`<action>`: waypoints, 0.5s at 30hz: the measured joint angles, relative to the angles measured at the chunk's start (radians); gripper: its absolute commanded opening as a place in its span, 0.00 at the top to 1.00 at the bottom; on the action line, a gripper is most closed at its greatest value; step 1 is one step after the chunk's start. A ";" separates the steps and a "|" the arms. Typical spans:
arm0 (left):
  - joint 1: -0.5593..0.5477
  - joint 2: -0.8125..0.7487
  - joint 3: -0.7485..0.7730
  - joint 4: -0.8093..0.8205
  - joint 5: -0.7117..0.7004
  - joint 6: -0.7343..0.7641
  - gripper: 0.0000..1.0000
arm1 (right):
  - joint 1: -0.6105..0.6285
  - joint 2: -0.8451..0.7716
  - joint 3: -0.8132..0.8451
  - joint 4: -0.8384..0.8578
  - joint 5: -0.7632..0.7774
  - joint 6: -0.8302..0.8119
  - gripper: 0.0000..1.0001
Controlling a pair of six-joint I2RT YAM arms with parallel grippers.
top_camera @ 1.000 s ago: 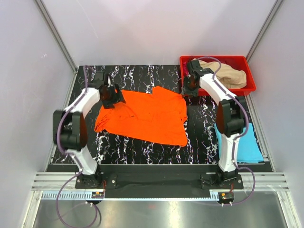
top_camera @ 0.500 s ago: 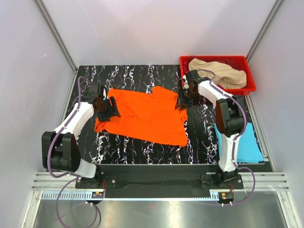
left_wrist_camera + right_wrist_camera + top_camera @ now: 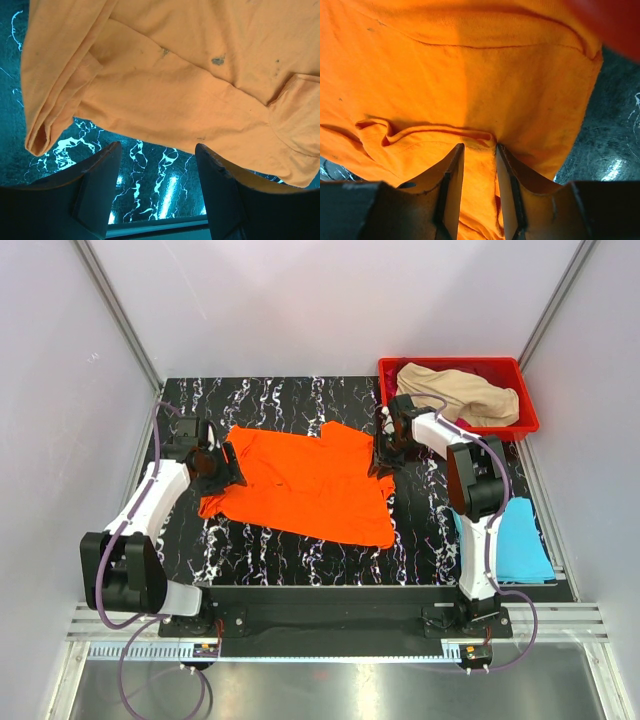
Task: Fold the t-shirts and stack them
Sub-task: Flatten the tshirt out
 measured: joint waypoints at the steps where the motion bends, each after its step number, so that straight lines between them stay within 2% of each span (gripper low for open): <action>1: 0.000 0.000 -0.001 -0.002 0.000 0.000 0.34 | 0.000 0.002 0.001 0.000 0.000 0.000 0.61; 9: 0.006 0.000 -0.004 -0.004 0.000 0.005 0.34 | 0.000 0.007 0.019 -0.009 0.029 -0.014 0.60; 12: 0.006 0.000 -0.005 -0.007 -0.008 0.008 0.34 | 0.000 0.013 0.029 -0.015 0.041 -0.024 0.68; 15: 0.006 0.001 -0.005 -0.011 -0.021 0.013 0.33 | 0.000 0.024 0.041 -0.013 0.034 -0.025 0.82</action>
